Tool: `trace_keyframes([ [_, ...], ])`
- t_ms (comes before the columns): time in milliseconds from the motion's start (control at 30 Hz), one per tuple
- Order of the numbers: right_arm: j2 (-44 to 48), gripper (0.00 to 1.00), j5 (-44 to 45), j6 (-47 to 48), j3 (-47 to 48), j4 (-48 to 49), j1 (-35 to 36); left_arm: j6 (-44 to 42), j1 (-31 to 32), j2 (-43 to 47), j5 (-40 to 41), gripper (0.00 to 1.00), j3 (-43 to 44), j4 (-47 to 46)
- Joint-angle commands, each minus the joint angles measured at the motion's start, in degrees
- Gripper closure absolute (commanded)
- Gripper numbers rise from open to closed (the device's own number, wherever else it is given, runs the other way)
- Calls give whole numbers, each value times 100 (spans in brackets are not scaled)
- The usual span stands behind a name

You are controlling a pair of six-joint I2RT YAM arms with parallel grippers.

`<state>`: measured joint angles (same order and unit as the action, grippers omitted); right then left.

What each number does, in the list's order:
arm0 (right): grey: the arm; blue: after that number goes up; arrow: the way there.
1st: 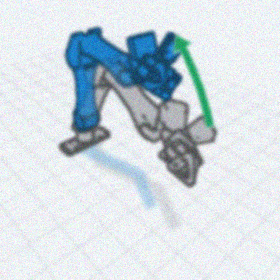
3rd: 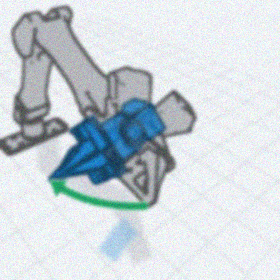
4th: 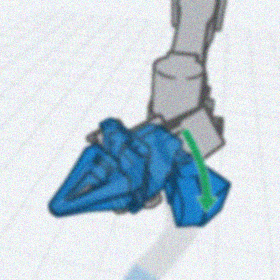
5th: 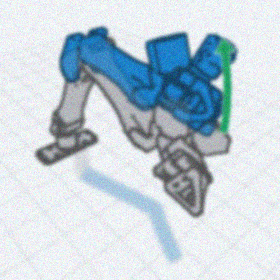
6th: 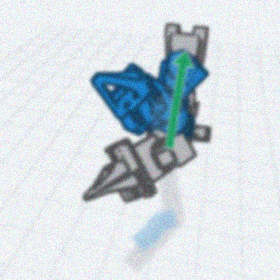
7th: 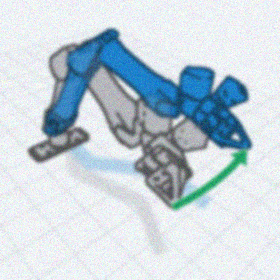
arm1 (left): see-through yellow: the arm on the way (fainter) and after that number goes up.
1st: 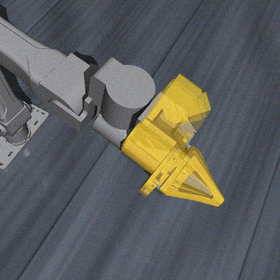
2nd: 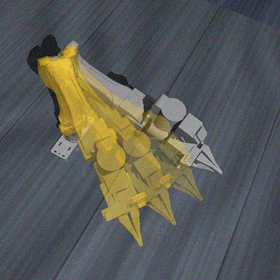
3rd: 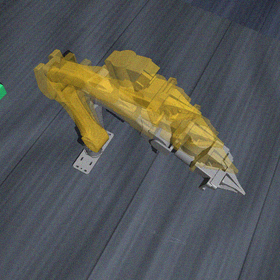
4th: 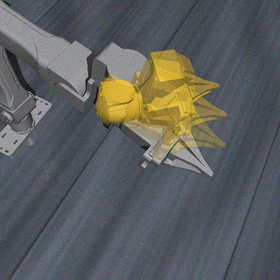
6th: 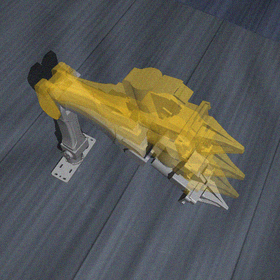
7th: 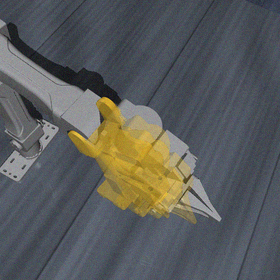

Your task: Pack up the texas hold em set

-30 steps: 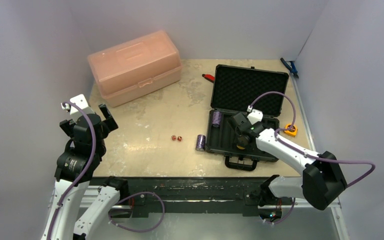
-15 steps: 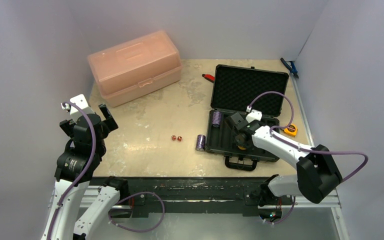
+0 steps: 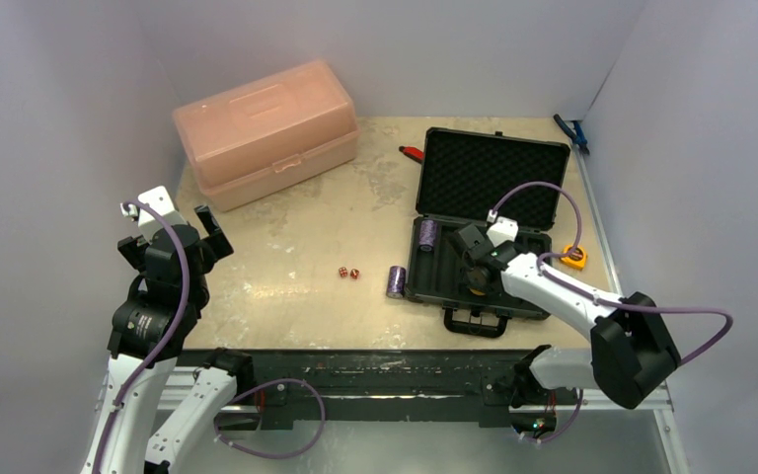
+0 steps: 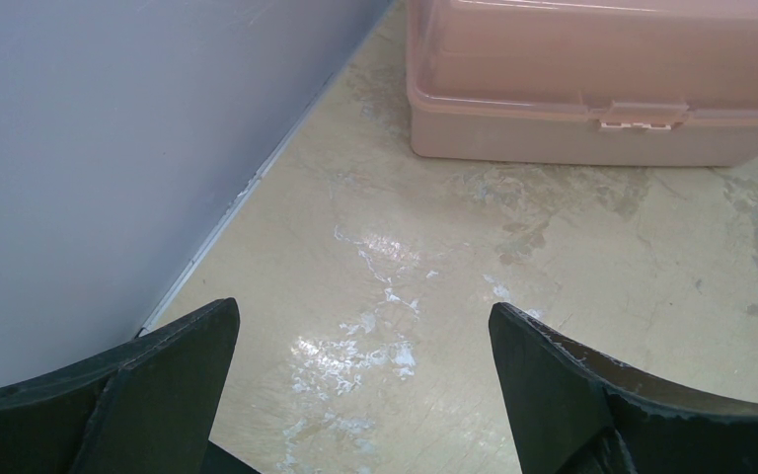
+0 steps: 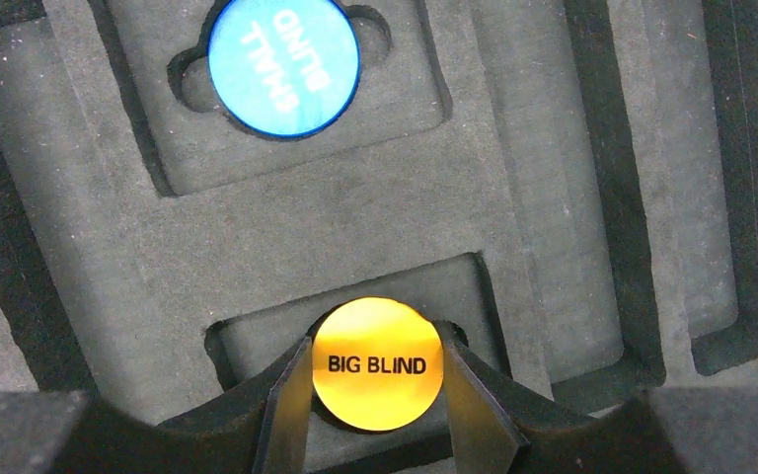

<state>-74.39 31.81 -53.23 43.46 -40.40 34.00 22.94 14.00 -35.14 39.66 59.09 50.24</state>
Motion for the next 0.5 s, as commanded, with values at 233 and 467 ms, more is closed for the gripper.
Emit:
trace_keyframes([
  [233, 229, 75, 229, 139, -181, 920, -75, -69, -29, 6, 7, 2, -38, -218],
  [467, 323, 53, 154, 278, -161, 950, -72, -79, -29, -13, -11, 2, -37, -230],
])
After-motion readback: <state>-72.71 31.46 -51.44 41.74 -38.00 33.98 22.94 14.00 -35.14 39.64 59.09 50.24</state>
